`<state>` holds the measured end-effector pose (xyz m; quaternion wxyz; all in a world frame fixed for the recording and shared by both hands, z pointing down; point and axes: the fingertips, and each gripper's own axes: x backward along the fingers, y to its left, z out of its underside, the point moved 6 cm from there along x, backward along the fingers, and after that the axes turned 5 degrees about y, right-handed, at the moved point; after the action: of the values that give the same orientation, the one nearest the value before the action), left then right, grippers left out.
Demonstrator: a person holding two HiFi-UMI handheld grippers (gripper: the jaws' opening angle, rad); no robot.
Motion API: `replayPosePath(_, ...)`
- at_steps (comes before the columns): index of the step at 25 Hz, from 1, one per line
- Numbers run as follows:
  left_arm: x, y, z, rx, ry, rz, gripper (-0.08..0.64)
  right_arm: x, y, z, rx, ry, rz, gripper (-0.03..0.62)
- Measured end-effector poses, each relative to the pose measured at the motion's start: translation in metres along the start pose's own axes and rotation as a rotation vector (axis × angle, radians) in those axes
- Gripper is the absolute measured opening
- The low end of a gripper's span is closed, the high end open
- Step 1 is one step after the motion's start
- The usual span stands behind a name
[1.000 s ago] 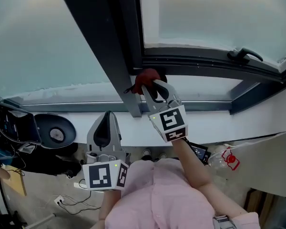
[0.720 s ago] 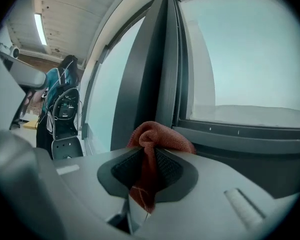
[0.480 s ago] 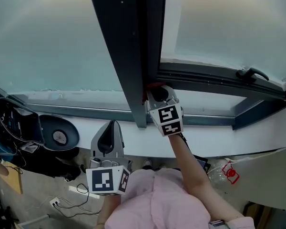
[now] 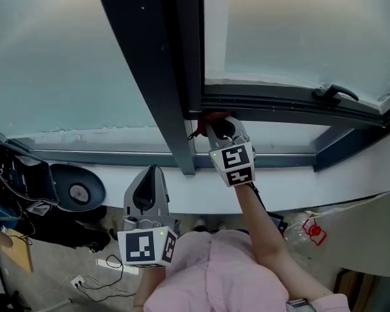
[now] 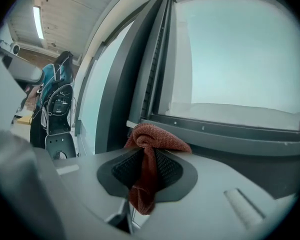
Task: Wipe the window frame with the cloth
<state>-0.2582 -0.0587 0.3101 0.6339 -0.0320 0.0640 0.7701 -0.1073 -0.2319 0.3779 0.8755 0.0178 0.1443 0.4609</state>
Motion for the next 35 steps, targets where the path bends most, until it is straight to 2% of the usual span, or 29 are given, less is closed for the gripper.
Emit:
replayPosePath(19,-0.026,-0.054,0.0,-0.012,-0.005,0.078,-0.003,0.073,-0.108,0.044,-0.094,0.025,0.219,0.071)
replayPosePath(35,-0.036,-0.1,0.001,-0.018,-0.009,0.108,-0.003,0.132,-0.198,0.079,-0.13,0.054,0.38,0.072)
